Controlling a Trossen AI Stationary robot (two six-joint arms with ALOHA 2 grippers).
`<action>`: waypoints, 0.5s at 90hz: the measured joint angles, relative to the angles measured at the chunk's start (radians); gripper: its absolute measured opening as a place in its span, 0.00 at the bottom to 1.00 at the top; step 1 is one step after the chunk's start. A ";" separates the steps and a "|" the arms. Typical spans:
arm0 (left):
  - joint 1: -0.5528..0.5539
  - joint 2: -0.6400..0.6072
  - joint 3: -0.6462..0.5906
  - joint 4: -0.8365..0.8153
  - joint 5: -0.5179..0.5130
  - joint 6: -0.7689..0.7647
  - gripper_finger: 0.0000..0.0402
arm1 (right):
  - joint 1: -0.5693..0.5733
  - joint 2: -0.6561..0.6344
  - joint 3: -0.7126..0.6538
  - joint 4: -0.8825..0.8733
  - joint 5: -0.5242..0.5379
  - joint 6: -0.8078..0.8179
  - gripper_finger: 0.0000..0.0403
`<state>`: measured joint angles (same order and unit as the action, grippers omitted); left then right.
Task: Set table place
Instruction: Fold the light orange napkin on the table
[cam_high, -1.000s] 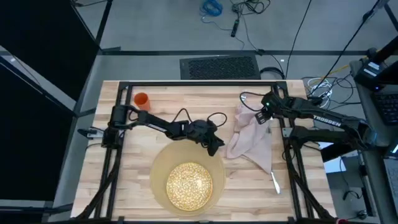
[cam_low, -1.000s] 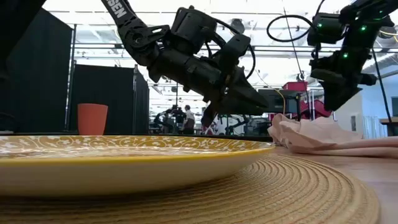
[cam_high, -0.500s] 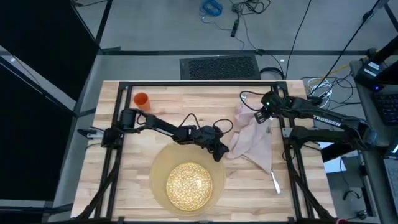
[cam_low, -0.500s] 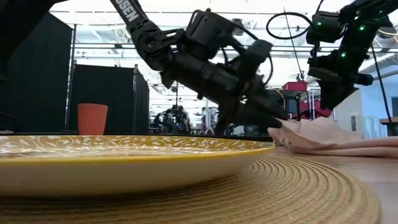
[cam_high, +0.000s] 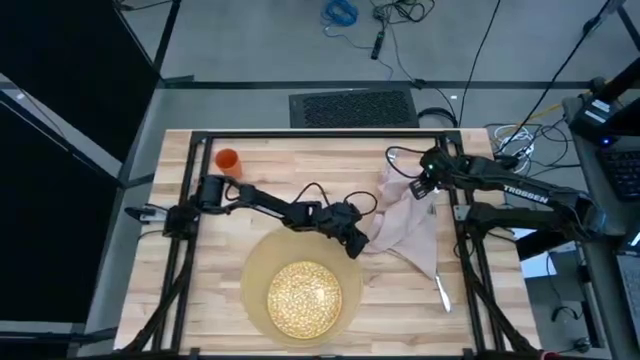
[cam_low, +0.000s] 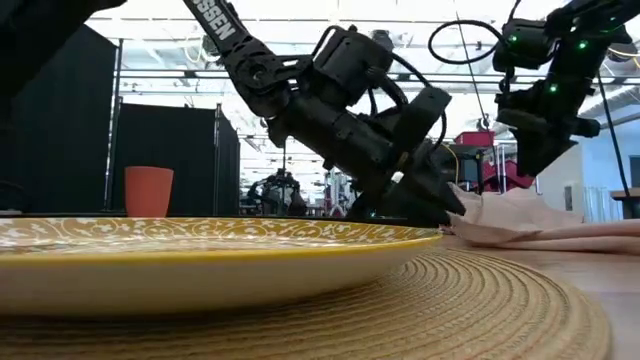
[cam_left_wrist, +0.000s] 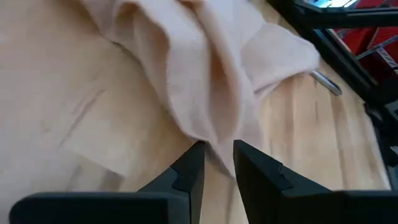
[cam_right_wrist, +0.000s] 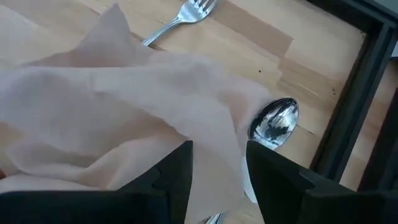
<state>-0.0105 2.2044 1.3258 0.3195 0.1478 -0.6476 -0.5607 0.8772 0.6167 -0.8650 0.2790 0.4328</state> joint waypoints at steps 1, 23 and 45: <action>0.000 0.000 0.000 0.000 0.000 0.000 0.17 | 0.000 0.000 0.000 0.000 0.000 0.000 0.34; 0.000 0.000 0.000 -0.014 -0.008 0.001 0.17 | 0.000 0.000 0.000 -0.005 0.000 0.000 0.34; -0.005 0.000 0.000 -0.094 -0.013 -0.001 0.17 | 0.000 0.000 0.000 -0.010 0.000 0.001 0.34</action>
<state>-0.0158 2.2040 1.3258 0.2250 0.1345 -0.6481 -0.5606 0.8772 0.6167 -0.8755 0.2787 0.4339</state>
